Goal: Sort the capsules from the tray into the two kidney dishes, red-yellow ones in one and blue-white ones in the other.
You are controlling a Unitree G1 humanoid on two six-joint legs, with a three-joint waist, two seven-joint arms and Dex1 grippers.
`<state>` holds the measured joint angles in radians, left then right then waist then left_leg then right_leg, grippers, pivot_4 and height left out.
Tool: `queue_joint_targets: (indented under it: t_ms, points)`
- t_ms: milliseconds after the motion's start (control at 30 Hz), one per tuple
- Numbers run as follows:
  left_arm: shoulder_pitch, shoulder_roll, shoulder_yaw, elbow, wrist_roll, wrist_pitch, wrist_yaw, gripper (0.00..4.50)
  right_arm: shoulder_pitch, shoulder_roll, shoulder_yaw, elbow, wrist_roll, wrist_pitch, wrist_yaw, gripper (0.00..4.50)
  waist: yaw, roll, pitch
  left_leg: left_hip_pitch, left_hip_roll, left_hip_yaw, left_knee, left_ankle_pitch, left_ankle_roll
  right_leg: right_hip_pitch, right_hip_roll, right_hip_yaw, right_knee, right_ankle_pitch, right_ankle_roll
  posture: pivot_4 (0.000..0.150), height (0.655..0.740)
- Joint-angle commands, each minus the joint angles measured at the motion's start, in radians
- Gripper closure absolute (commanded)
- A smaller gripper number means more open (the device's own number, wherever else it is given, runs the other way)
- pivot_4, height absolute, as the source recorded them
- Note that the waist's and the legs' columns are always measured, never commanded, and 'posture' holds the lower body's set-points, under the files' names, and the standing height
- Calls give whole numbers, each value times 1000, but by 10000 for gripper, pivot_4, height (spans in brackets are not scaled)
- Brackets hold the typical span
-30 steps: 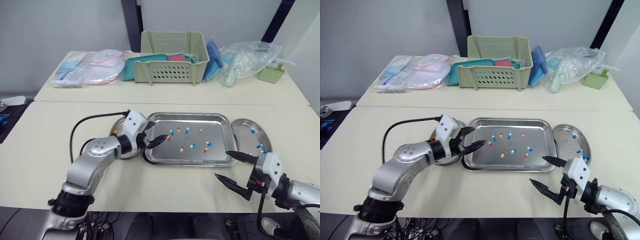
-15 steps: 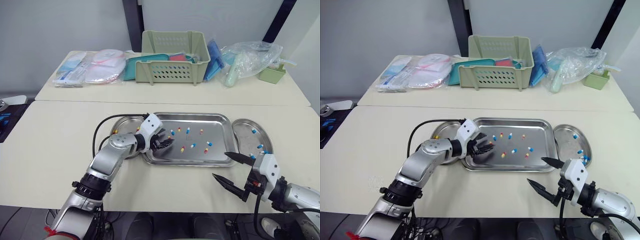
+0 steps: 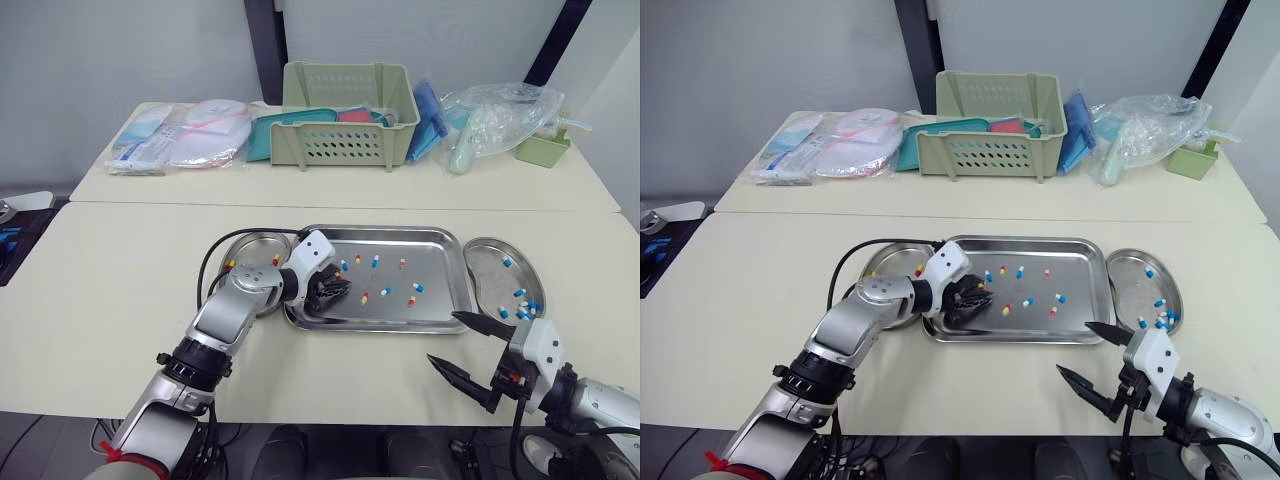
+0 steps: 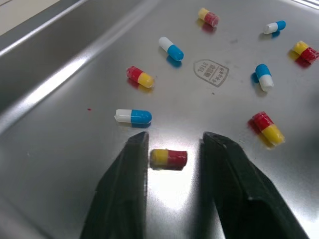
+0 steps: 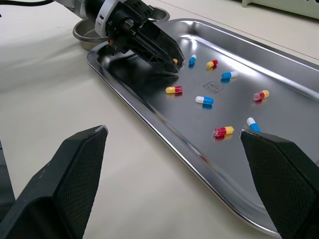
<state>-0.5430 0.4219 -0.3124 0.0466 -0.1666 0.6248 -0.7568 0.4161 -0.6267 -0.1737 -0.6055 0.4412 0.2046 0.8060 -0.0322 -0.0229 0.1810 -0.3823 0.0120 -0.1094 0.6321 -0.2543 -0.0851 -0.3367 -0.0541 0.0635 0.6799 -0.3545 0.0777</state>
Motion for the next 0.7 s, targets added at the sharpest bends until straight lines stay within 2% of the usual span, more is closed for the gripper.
queue_joint_targets:
  t_ms: [33,67,400,567,700]
  points:
    - [3,8,-11,14,21,19,-8,39505,7,3,-13,-11,-5,-32,5,0,0,0,0,0,0,0,0,0,0,0,0,0,0,0,0,1500,7400]
    - [3,8,-11,12,20,18,-13,41101,9,3,-13,-10,-6,-35,5,0,0,0,0,0,0,0,0,0,0,0,0,0,0,0,0,1500,7400]
    - [-17,42,54,-115,-25,69,-44,41115,7,-2,-13,-2,-21,-52,11,0,0,0,0,0,0,0,0,0,0,0,0,0,0,0,0,1500,7400]
    - [-2,165,193,-312,-125,200,-77,41115,-12,-27,-8,4,-19,-60,49,0,-2,0,0,-1,0,0,0,0,0,-1,0,0,0,0,0,1500,7400]
    - [64,295,337,-374,-170,259,-81,41115,-47,-60,15,17,-17,-80,112,0,-6,0,0,0,0,0,0,0,0,0,0,0,0,0,0,1500,7400]
